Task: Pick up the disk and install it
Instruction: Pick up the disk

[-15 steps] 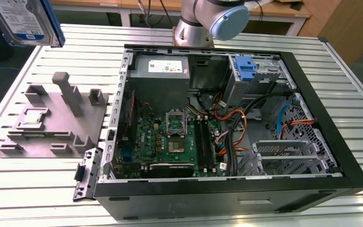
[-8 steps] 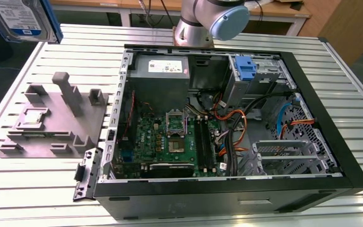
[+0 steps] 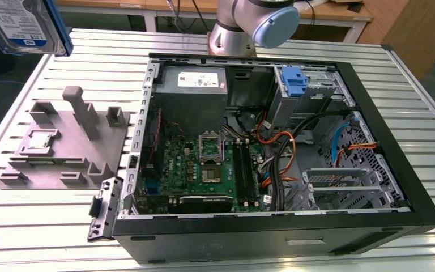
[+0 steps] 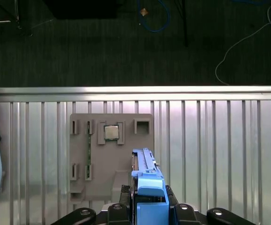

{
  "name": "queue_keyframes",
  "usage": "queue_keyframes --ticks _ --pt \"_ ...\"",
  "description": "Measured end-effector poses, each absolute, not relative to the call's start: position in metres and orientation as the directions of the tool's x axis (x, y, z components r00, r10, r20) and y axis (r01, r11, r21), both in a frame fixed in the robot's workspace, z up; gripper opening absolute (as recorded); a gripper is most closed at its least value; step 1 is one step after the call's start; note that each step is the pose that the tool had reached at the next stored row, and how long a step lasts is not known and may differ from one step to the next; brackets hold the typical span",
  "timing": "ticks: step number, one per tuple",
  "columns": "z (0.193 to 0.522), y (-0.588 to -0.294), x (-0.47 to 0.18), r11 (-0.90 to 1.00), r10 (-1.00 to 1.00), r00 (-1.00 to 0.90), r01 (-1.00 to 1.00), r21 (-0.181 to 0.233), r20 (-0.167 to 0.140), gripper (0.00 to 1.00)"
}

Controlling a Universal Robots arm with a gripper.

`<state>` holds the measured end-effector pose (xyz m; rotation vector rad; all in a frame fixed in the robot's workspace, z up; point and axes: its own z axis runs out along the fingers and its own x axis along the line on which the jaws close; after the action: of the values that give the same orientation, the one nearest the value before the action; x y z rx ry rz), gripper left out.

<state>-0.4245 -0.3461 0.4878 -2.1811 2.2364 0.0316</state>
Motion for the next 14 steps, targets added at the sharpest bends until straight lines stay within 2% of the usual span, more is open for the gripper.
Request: queue_keyframes --ticks 14 --pt "0.4878 -0.3554 -0.4234 0.025 -0.999 -0.025 -1.000 0.002 -0.026 0.36"
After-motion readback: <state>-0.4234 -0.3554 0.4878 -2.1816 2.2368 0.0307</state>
